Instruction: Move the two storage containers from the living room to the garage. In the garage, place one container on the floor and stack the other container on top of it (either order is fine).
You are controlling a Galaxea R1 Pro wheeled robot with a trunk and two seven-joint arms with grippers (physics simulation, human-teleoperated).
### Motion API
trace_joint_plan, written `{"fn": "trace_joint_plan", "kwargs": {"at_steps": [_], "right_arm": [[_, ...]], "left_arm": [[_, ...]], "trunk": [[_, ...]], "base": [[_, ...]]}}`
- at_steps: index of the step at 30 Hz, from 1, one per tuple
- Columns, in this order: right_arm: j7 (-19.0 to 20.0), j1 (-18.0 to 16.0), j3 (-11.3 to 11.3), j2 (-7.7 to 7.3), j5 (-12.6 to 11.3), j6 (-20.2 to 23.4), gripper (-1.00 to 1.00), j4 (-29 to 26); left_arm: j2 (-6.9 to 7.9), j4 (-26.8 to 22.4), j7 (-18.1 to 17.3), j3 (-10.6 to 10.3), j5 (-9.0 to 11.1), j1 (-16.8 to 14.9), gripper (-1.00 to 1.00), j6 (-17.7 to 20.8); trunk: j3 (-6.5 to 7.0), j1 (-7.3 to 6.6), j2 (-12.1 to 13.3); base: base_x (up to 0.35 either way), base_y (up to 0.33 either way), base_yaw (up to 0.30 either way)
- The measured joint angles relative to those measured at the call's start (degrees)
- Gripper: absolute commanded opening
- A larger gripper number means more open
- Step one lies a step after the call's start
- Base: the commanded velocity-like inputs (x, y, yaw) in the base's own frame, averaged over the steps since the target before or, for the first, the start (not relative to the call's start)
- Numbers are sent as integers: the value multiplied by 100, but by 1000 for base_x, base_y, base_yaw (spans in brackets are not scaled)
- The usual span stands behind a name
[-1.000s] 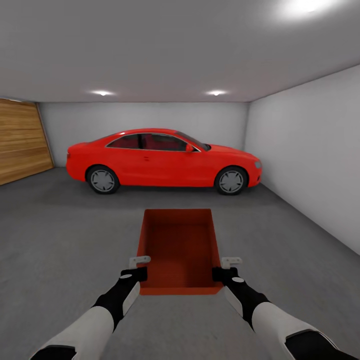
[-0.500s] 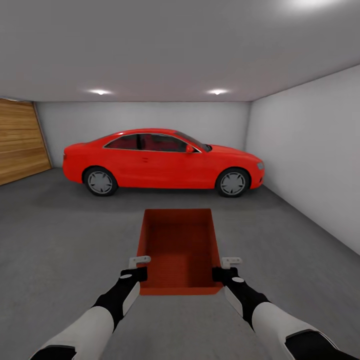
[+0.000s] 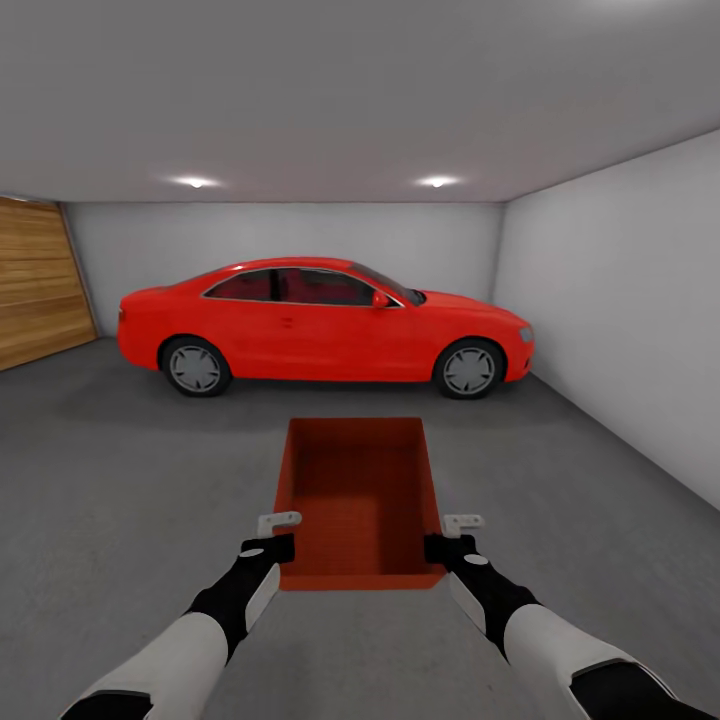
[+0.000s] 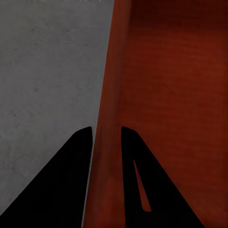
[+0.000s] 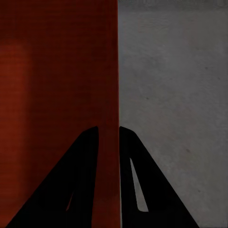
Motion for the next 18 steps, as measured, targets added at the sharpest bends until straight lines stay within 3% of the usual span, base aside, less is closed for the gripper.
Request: {"fn": "trace_joint_plan", "kwargs": {"at_steps": [18], "right_arm": [[-1,0,-3,2,1,3,-100,1]], "left_arm": [[2,-4,-1,0,-2,0,-100,9]], "trunk": [[0,0,0]], "base": [[320,0,0]]}}
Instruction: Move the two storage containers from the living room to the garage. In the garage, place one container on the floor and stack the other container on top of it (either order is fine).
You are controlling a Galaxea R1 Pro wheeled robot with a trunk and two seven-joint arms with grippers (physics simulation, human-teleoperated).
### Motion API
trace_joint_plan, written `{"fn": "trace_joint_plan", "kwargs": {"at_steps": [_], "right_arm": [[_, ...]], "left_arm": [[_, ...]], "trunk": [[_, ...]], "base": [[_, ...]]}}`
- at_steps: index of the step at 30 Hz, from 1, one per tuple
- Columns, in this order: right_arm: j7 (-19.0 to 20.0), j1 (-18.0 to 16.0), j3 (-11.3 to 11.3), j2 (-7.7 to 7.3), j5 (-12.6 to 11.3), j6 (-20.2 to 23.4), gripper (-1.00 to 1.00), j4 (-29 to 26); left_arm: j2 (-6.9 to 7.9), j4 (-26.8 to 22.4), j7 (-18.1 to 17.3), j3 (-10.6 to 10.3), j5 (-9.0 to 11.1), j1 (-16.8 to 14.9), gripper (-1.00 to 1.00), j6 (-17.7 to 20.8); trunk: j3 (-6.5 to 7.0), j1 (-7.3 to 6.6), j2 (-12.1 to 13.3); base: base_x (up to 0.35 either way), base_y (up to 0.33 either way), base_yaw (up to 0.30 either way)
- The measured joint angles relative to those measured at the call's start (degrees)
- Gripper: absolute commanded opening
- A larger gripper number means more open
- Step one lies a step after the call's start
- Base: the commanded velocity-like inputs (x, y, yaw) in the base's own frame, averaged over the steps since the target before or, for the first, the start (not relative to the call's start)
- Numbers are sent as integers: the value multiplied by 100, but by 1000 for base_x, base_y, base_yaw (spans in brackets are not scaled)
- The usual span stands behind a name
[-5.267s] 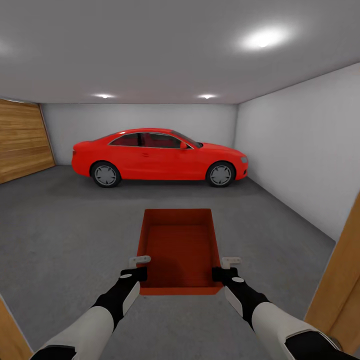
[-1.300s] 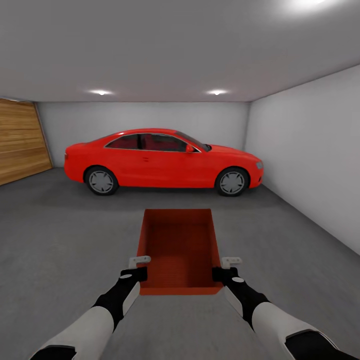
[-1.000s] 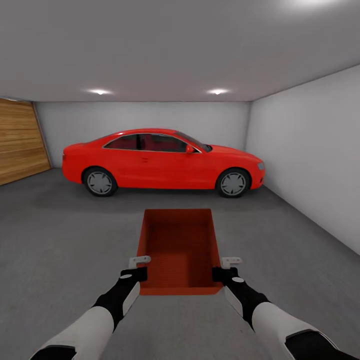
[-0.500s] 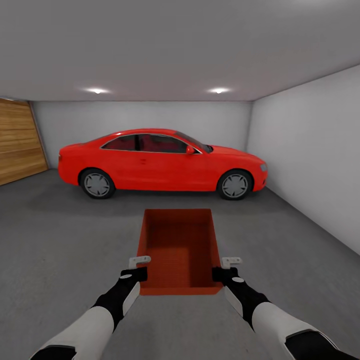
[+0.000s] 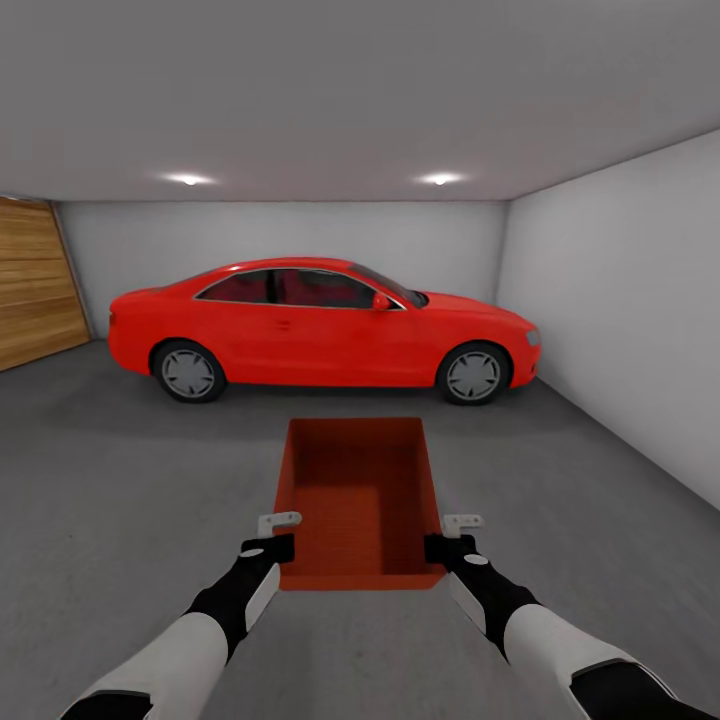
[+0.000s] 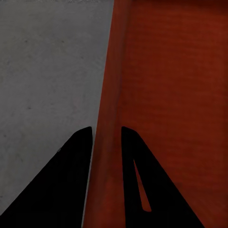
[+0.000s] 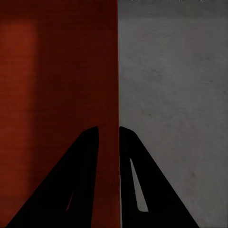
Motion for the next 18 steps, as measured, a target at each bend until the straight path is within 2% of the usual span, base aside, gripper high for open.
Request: {"fn": "trace_joint_plan", "kwargs": {"at_steps": [10,18], "right_arm": [[2,0,2,-2,-1,2,-100,0],[3,1,3,-5,-3,15,-100,-2]], "left_arm": [[-1,2,0,1,0,0,-100,0],[-3,5,0,1,-3,-2,-100,14]], "trunk": [[0,0,0],[0,0,0]], "base": [[320,0,-13],[320,0,-238]]}}
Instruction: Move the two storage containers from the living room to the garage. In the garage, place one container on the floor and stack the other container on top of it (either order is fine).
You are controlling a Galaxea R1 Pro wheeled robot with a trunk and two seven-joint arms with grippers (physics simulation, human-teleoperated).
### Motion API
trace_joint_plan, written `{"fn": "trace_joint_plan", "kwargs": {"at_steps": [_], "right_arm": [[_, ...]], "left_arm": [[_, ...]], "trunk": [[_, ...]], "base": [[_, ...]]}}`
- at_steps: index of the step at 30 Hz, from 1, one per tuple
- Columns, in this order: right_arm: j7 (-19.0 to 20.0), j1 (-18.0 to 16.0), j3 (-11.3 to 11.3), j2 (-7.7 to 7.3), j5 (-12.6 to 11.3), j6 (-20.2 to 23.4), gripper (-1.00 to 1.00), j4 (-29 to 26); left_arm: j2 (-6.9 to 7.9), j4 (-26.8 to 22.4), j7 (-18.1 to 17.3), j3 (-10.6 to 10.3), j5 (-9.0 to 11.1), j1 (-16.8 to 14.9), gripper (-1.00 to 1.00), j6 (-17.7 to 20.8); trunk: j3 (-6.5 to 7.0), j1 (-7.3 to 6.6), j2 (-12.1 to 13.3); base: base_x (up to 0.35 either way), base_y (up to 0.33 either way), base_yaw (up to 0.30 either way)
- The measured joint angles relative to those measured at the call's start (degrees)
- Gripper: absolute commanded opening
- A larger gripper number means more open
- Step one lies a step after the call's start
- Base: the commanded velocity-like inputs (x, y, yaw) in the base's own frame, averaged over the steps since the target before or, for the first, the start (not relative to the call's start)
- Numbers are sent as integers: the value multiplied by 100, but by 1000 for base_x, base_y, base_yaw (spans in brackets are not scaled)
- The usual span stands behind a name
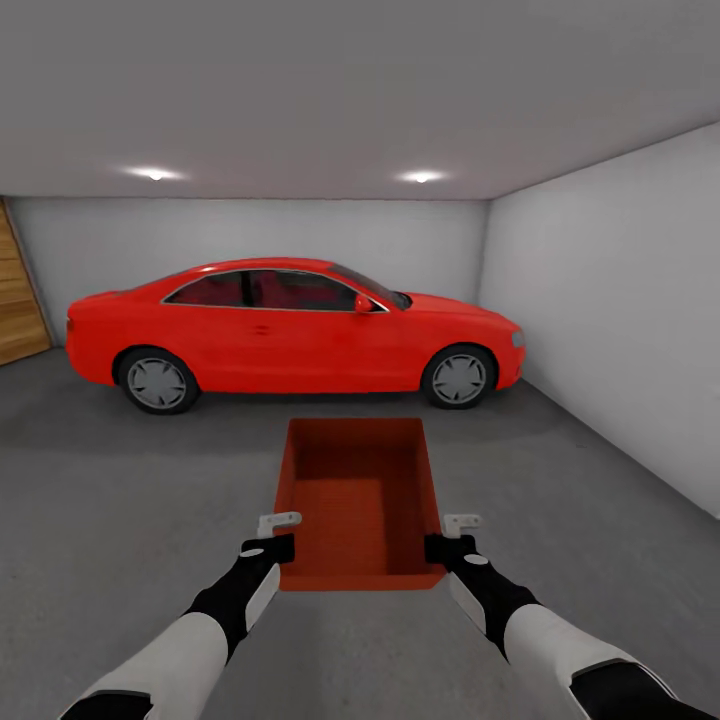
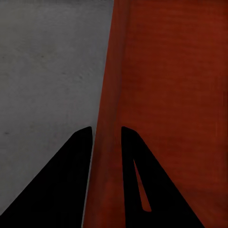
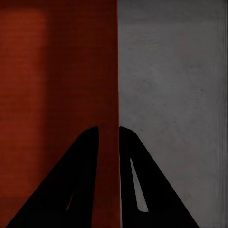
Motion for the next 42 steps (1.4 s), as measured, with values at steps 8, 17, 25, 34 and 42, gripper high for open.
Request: {"fn": "trace_joint_plan", "kwargs": {"at_steps": [8,17,25,34,42], "right_arm": [[-1,0,1,0,1,-5,-100,-1],[-1,0,-2,1,1,-7,-100,-1],[-1,0,-2,1,1,-7,-100,-1],[-1,0,-2,1,1,-8,-100,-1],[-1,0,-1,1,1,-7,-100,0]], "left_arm": [[0,3,-1,-1,2,0,-100,-10],[1,-3,-1,-3,1,0,-100,-7],[1,-3,-1,-3,1,0,-100,-5],[1,-3,-1,-3,1,0,-100,-6],[0,-3,0,-2,1,0,-100,-6]], "trunk": [[0,0,0],[6,0,0],[21,0,0],[39,0,0],[53,0,0]], "base": [[320,0,-277],[320,0,-278],[320,0,-277],[320,0,-277],[320,0,-277]]}}
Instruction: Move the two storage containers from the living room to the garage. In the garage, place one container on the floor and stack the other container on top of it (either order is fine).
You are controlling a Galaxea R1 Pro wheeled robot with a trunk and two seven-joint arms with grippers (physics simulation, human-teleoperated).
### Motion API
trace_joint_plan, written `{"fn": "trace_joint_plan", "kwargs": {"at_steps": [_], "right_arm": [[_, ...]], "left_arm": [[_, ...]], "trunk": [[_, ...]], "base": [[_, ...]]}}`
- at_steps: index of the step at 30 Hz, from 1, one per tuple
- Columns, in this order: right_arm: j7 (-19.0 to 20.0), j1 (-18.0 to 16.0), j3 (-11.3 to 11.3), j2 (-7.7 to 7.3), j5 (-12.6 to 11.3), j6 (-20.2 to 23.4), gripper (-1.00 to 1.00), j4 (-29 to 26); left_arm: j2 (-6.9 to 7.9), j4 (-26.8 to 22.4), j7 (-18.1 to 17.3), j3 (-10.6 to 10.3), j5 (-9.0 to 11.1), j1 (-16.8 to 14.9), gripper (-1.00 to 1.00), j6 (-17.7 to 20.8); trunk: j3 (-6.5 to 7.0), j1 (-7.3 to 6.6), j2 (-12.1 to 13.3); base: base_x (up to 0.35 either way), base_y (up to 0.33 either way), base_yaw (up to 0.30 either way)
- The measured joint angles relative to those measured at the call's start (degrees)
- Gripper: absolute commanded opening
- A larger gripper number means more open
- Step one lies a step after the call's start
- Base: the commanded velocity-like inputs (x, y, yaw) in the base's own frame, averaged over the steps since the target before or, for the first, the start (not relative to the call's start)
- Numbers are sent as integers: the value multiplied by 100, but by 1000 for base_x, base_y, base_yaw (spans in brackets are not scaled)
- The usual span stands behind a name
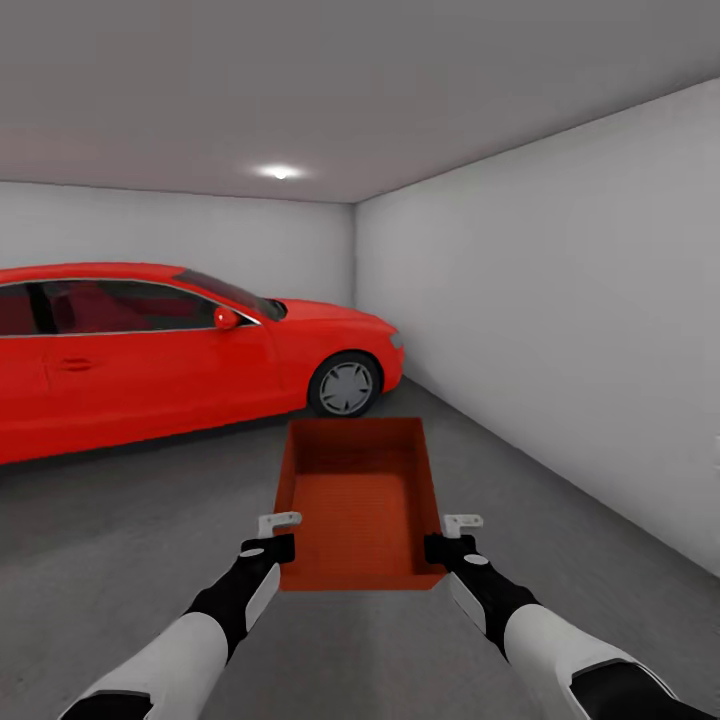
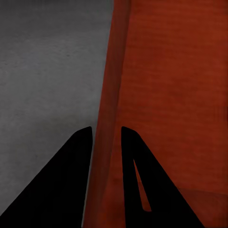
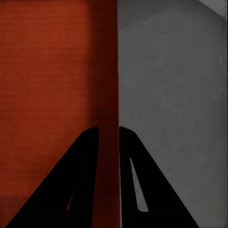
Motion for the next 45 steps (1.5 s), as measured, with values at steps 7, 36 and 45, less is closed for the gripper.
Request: {"fn": "trace_joint_plan", "kwargs": {"at_steps": [7,36,45], "right_arm": [[0,0,-1,0,0,0,-100,0],[0,0,-1,1,1,0,-100,0],[0,0,-1,0,0,0,-100,0]], "left_arm": [[1,0,-1,-1,0,0,-100,0],[1,0,-1,0,0,0,-100,0],[1,0,-1,0,0,0,-100,0]], "trunk": [[12,0,0],[62,0,0],[72,0,0]], "base": [[320,0,-277],[320,0,-277],[320,1,-277]]}}
